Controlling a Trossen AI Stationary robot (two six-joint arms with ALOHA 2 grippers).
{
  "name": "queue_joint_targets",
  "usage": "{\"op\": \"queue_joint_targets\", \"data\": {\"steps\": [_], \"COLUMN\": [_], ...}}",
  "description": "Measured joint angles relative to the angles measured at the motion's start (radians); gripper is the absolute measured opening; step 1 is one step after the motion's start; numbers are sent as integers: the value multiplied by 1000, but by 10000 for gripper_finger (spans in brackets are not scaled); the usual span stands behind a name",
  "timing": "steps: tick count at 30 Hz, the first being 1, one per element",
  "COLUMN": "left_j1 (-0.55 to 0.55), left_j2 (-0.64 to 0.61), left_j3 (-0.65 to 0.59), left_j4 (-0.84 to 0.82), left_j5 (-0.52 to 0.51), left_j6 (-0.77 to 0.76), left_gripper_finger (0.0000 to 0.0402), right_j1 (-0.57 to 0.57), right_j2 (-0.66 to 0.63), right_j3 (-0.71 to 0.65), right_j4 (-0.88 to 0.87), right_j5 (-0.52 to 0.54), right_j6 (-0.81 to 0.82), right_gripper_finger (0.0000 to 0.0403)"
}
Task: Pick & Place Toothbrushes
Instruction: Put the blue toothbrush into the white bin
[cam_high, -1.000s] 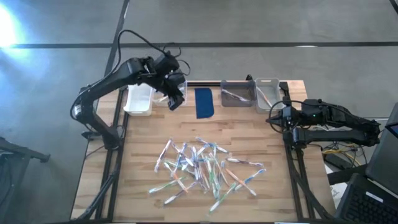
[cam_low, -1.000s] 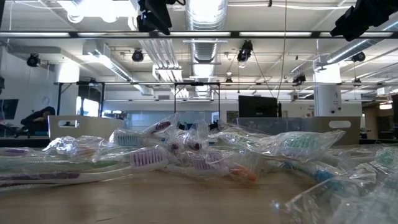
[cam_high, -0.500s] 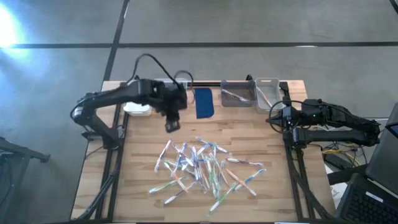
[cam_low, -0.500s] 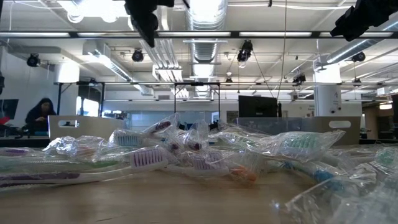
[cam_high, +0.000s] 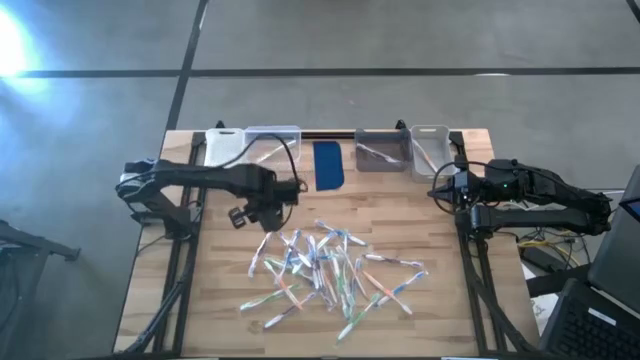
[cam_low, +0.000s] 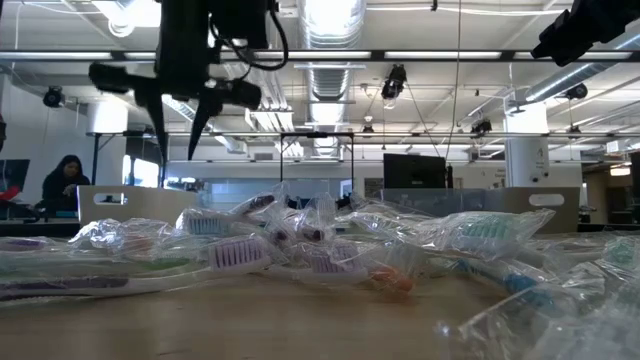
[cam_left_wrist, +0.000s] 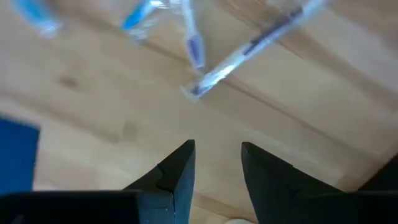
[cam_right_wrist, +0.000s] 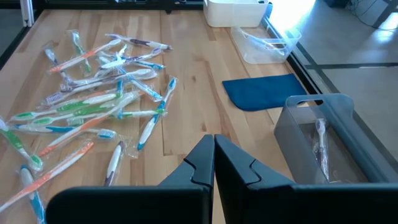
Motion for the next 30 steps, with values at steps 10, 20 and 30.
{"op": "queue_joint_targets", "data": {"steps": [10, 20, 30], "left_j1": [-124, -220, -222], "left_j2": [0, 5, 5], "left_j3": [-81, -94, -159], "left_j4": [189, 290, 420], "left_j5": [5, 126, 125], "left_j6": [161, 167, 246], "left_gripper_finger": [135, 135, 135], "right_j1": [0, 0, 0], "right_j2": [0, 0, 0], "right_j3": [0, 0, 0], "right_j4": [0, 0, 0], "right_j5": [0, 0, 0], "right_j6": [0, 0, 0], "right_gripper_finger": [8, 8, 8]}}
